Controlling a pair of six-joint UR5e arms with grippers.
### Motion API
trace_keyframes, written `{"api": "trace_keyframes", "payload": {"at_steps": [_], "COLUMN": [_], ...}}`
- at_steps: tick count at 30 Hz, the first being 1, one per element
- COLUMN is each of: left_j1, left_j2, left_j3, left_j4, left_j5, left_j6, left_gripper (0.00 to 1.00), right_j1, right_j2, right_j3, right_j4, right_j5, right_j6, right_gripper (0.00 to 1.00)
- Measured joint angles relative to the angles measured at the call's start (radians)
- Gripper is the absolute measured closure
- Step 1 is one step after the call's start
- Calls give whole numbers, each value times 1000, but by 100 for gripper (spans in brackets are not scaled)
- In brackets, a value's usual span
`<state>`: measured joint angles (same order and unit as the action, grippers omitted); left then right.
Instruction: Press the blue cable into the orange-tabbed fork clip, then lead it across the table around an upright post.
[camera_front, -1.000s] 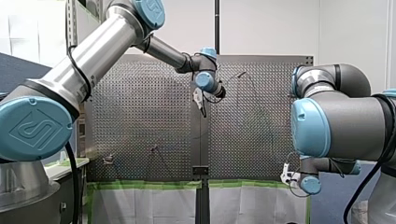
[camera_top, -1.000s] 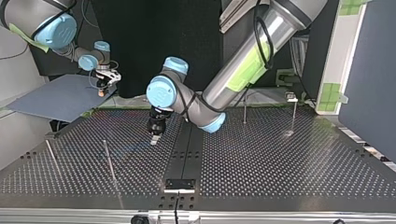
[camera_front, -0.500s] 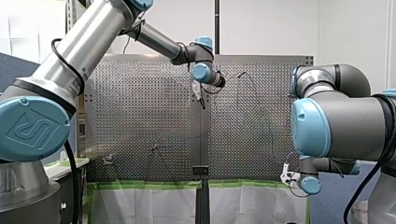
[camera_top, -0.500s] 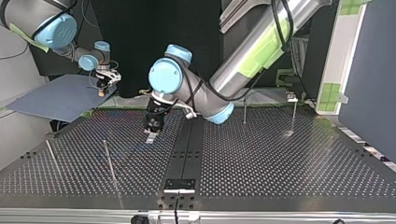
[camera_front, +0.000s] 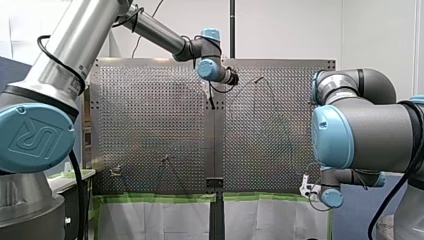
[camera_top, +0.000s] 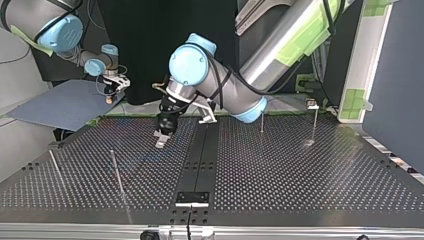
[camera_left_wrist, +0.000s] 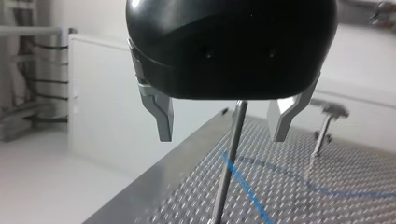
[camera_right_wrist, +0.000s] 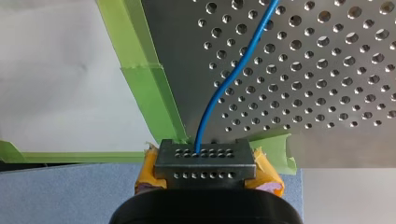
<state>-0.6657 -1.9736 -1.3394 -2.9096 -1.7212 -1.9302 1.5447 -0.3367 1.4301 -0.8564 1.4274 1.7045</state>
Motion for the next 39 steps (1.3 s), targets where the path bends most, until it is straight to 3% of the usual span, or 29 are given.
{"api": "trace_keyframes", "payload": {"at_steps": [5, 14, 21, 30, 39], "left_j1": [-13, -32, -46, -61, -64], "left_j2": [47, 107, 76, -6, -31], "left_j3": [-30, 38, 90, 173, 258], "left_j4": [-45, -132, -184, -267, -353], "left_j5": [12, 12, 9, 4, 20], "left_j6": [43, 94, 121, 197, 207], "left_gripper": [0, 0, 0, 0, 0], "right_j1": [2, 2, 2, 4, 4], "right_j2": [0, 0, 0, 0, 0], "right_j3": [0, 0, 0, 0, 0], "right_j4": [0, 0, 0, 0, 0], "right_j5": [-1, -1, -1, -2, -2], "right_j6": [1, 2, 2, 2, 2], "right_gripper": [100, 100, 100, 100, 100]}}
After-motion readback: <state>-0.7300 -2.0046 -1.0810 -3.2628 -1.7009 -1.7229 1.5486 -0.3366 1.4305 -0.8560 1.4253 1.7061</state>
